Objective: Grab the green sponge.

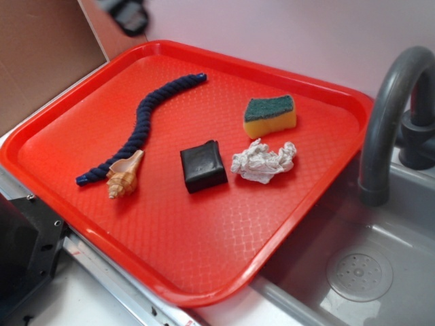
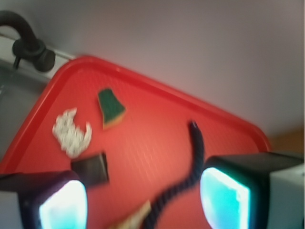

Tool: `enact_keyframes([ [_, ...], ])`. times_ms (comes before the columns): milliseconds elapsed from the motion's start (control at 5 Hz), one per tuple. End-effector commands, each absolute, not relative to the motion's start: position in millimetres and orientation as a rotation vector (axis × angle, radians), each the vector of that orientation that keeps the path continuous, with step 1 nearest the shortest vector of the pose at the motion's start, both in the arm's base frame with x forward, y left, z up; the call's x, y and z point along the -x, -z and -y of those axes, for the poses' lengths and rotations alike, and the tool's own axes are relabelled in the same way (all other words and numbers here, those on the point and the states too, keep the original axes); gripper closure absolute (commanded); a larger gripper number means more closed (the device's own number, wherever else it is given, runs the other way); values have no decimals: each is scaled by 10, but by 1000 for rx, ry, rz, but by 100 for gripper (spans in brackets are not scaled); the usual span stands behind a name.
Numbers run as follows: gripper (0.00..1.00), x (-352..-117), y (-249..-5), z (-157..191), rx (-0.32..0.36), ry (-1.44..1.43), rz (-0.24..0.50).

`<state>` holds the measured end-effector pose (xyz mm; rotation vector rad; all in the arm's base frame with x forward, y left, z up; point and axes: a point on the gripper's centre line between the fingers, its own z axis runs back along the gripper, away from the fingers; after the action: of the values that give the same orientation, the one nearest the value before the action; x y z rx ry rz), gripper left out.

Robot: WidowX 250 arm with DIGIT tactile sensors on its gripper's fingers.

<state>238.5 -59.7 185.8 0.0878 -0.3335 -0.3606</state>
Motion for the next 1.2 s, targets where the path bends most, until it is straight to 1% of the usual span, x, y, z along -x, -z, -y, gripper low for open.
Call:
enact_keyframes([
  [0, 0, -2926, -1550, 924, -15, 420, 324],
  [200, 0, -3147, -1231, 1052, 37, 442, 270],
  [400, 0, -3260, -928, 1082, 24, 461, 206],
  [600, 0, -3295, -722, 1089, 19, 484, 159],
  [1000, 0, -3270, -423, 978, 25, 486, 77],
])
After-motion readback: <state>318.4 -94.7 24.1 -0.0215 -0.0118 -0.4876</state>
